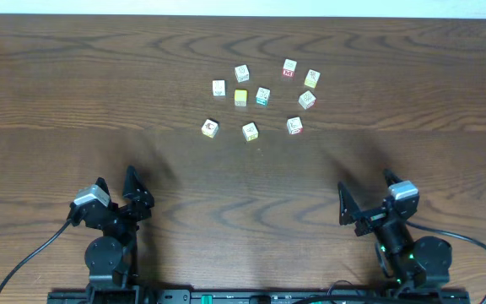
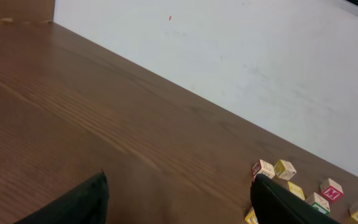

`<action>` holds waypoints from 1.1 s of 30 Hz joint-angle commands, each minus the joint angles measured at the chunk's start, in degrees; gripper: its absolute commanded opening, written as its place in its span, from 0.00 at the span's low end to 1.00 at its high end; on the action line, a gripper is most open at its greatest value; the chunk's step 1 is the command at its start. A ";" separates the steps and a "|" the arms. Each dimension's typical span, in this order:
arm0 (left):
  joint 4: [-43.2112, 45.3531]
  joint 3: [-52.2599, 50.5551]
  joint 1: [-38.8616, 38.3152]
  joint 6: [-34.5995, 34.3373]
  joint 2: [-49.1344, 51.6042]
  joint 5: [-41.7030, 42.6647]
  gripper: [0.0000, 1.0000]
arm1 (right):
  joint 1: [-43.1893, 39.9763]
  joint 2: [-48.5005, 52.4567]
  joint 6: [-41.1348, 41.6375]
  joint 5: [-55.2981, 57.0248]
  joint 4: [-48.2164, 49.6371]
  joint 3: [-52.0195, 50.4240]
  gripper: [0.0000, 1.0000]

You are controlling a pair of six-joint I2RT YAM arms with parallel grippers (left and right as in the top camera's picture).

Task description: Lift 3 blocks

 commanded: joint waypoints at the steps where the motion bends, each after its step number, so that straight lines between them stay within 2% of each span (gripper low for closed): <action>1: -2.56 -0.83 0.04 0.55 0.00 -0.31 0.74 | -0.55 5.84 1.57 -0.76 -1.05 7.65 0.99; 3: -2.56 -0.83 0.04 0.55 0.00 -0.28 0.74 | -0.55 12.04 1.53 -0.72 -2.16 11.65 0.99; 10: -2.56 -0.83 0.04 0.55 0.00 -0.31 0.74 | 2.80 44.37 0.42 -0.70 -12.35 31.52 0.99; 16: -2.56 -0.83 0.04 0.55 0.00 -0.31 0.74 | 9.62 68.61 0.46 -0.33 -29.46 55.80 0.99; 20: -2.56 -0.83 0.04 0.52 0.00 -0.28 0.74 | 12.61 80.17 0.48 -0.33 -39.78 69.44 0.99; 26: -2.56 -0.83 0.04 0.55 0.00 -0.31 0.74 | 14.36 87.36 -2.08 0.15 -36.65 70.86 0.99; 28: -2.56 -0.83 0.04 0.55 0.00 -0.31 0.74 | 14.51 89.99 -3.02 3.56 -34.80 70.86 0.86; 29: -2.56 -0.83 0.04 0.55 0.00 -0.31 0.74 | 14.51 90.82 -2.43 4.87 -34.60 70.86 0.86; 31: -2.56 -0.83 0.04 0.55 0.00 -0.28 0.74 | 14.51 93.09 -2.25 5.79 -34.18 70.86 0.99; 33: -2.56 -0.83 0.04 0.52 0.00 -0.31 0.74 | 14.51 94.92 -1.92 6.12 -33.44 70.86 0.99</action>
